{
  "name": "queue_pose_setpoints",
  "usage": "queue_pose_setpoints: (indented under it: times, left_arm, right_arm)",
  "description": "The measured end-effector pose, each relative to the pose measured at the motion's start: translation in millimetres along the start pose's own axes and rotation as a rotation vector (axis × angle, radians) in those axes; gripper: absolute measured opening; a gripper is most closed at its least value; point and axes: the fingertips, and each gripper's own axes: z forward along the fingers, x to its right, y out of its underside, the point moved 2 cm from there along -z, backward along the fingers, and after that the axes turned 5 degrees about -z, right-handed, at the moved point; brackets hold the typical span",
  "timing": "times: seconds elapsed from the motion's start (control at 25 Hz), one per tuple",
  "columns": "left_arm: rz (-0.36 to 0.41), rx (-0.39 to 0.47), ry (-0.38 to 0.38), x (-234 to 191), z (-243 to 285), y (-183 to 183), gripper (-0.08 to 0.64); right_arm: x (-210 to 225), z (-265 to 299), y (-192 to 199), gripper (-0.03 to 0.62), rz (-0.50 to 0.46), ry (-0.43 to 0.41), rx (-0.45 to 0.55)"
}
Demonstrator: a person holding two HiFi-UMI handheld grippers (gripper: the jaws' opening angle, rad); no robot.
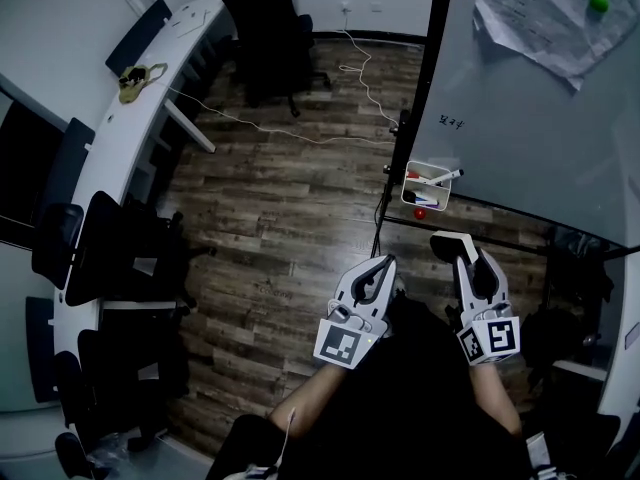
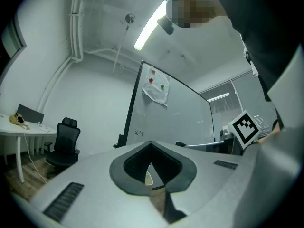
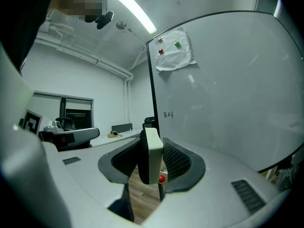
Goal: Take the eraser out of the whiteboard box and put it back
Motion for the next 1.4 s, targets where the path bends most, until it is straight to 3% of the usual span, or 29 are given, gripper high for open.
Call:
queue_pose_setpoints:
  times: [0.68,1.4]
  left_arm:
    - [-0.013,-0.065,-0.007,-28.0,89.6,21.7,0.006]
    - [-0.045,-0.098,-0.06,-60.3,132.6,37.8,0.006]
  right_arm:
    - [64.0,89.2,13.5,0.156,0.051,-0.014,-0.043]
    - [83.5,162.9,25.3,0.156,0.054,-0.079,-0.091]
